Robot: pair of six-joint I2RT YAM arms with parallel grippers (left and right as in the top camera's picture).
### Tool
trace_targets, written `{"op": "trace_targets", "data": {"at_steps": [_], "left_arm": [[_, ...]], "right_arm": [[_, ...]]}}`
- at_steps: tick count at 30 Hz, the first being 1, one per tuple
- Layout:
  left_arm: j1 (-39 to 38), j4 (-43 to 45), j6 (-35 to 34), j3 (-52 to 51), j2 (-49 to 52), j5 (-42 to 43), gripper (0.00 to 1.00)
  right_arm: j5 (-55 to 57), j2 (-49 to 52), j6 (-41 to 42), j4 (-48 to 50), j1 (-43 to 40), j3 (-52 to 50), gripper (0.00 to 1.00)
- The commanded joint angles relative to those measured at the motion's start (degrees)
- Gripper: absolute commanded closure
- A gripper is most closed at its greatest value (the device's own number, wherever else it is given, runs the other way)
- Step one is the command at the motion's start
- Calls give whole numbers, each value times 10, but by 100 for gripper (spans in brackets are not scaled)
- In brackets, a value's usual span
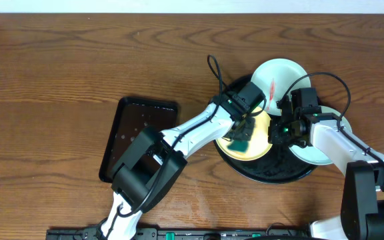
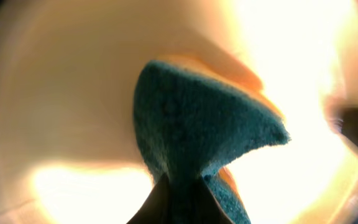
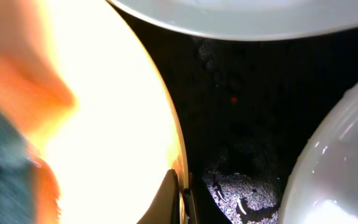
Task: Clean dirty plates on tray and stack at the side
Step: 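Scrub the yellow plate with the sponge while right gripper holds it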
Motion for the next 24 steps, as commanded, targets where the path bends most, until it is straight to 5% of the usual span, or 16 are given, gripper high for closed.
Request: {"op": "trace_targets", "data": {"at_steps": [1,9,19,24], "left_arm": [[20,-59,-6,13,22,-252,93],[21,-61,-7,20,23,-267,92],[18,101,-7,19,54,208,92],[2,110,-7,19,66,268,93]], "right_arm": [[-4,15,-9,-12,9,-12,99],[-4,15,-9,-12,9,-12,99],[-4,15,-9,-12,9,-12,99],[-4,15,-9,-12,9,-12,99]]}}
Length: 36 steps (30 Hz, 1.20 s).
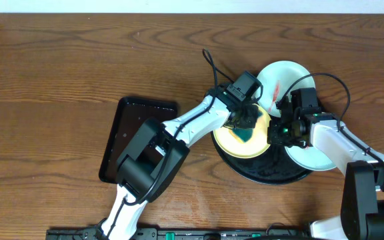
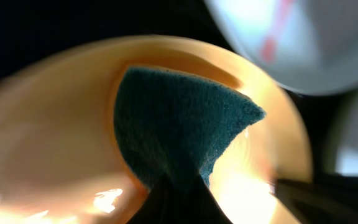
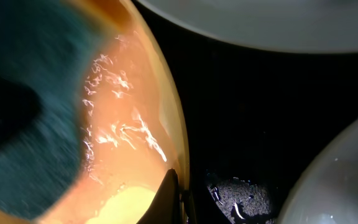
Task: Clean dirty plates on tray and stack at the side
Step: 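Scrub the yellow plate with the sponge while right gripper holds it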
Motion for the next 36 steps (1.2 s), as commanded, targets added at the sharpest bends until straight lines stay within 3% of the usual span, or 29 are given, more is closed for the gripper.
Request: {"op": "trace_targets", "data": {"at_steps": [1,6,9,16,26,30,36], "left_arm": [[-29,-11,-2,-1,28,141,93],[-40,-37,26,-1,27,157,93],[-35,-67,25,-1,27,116,93],[3,-149,-14,-1,20,-104,93],[17,-179,-14,2,-30,-399,93],[11,-179,-11,3,-42,-395,93],[12,-181,-12,5,-111,-265,92]], "right_arm": [[8,15,-11,-8,9,-12,99],[8,15,-11,-8,9,-12,99],[8,15,-10,-8,9,-12,99],[8,15,-11,-8,9,-12,99],[8,15,-11,-8,9,-12,99],[8,15,-11,-8,9,-12,99],[8,15,-10,-7,9,-12,99]]}}
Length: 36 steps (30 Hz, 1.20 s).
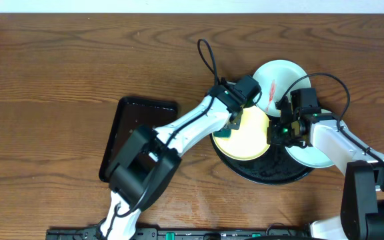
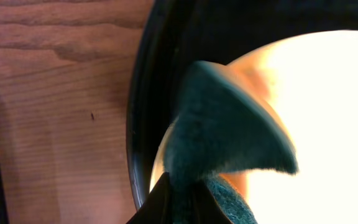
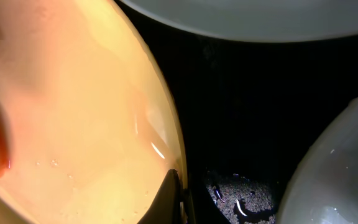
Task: Clean dirty plates on tray and stack at the side
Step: 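Scrub the yellow plate with the sponge while right gripper holds it, then return the sponge with the left gripper to the black tray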
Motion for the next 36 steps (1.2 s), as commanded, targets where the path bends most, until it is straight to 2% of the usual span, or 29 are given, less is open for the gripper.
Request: {"op": "trace_targets", "data": {"at_steps": [1,7,9,15,19,24,29,32,34,36], "left_arm": [[23,-13,-2,-7,-87,1,92],[63,-66,19,-7,-200,1,92],[87,-98,23,-7,-228,2,92],[180,-186,34,-27,-246,3,92],[244,-166,34,-99,-245,45,92],[316,-111,54,-195,-245,129,92],[344,-107,65,-215,-246,141,83],[344,-107,67,-215,-247,142,68],[344,-107,67,-215,-247,141,52],[344,-107,67,-215,-247,141,45]], "right_arm": [[12,14,-9,-7,9,-12,99],[12,14,-9,-7,9,-12,99],[12,14,-9,-7,9,-12,95],[12,14,-9,8,9,-12,99],[-14,10,-9,17,9,-4,99],[-7,-23,-2,-27,11,27,99],[115,-96,7,-59,37,37,99],[192,-139,17,-58,64,37,99],[236,-164,17,-58,84,37,99],[280,-187,17,-59,106,37,99]]}}
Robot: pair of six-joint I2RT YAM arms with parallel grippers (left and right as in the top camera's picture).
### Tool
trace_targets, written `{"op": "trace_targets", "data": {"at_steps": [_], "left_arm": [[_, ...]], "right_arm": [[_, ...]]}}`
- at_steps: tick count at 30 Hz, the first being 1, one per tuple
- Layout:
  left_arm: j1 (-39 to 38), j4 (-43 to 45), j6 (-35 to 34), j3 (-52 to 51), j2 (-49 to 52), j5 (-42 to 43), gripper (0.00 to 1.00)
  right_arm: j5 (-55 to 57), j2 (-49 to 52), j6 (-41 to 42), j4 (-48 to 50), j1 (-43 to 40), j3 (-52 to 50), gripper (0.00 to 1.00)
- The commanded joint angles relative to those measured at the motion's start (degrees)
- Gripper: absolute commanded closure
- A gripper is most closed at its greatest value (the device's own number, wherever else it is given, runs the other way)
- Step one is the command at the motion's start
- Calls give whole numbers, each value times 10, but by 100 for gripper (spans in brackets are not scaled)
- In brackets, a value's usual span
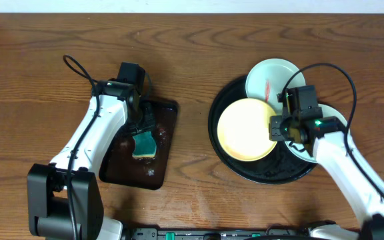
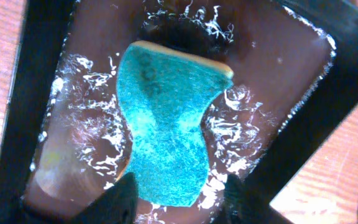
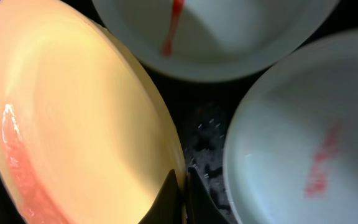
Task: Clean dirty plates on tray and stack at the side
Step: 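Return the sponge with the left gripper to the black tray, then tilt the yellow plate up with the right gripper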
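A yellow plate [image 1: 244, 130] rests in the round black tray [image 1: 262, 175]. My right gripper [image 1: 274, 130] is shut on its right rim, pinching the edge [image 3: 183, 186]. The yellow plate [image 3: 73, 106] shows a reddish patch near its lower left. Two white plates with red smears lie beside it, one behind [image 1: 272, 77] and one to the right [image 1: 322, 133]. The green sponge [image 2: 166, 118] lies loose in the wet rectangular black tray [image 1: 169, 110] on the left. Just over it my left gripper [image 2: 179, 202] is open, one finger [image 2: 120, 199] on each side.
The rectangular tray [image 2: 48, 74] holds a film of brownish water. Brown wooden table [image 1: 45, 53] lies all around. A cable loop [image 1: 72, 63] from the left arm hangs over the table behind the tray.
My left gripper has gone from the yellow plate's left rim to the rectangular tray and opened; the sponge now lies there. My right gripper still pinches the plate's rim.
My left gripper held the sponge on the yellow plate's lower middle, then on its centre, then at its left rim, while my right gripper held the plate's right rim. Now the sponge lies released in the left tray.
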Motion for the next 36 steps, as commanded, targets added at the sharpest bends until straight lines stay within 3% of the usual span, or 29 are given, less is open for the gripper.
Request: {"op": "trace_targets", "data": {"at_steps": [1,10,20,25,26,27,36], "left_arm": [[1,-2,7,3,-4,6,43],[1,-4,16,7,-26,43,41],[1,-6,39,7,-137,43,40],[1,-6,39,7,-177,43,33],[1,-6,39,7,-180,43,30],[1,-6,39,7,-181,43,20],[1,-6,39,7,-179,43,18]], "right_arm": [[129,-43,11,2,40,13,99],[326,-89,-6,12,133,13,99],[567,-92,-56,13,289,13,99],[617,-93,-80,12,345,13,99],[622,-94,-80,13,354,13,99],[626,-94,-81,13,362,13,99],[704,-100,-161,34,423,13,99]]}}
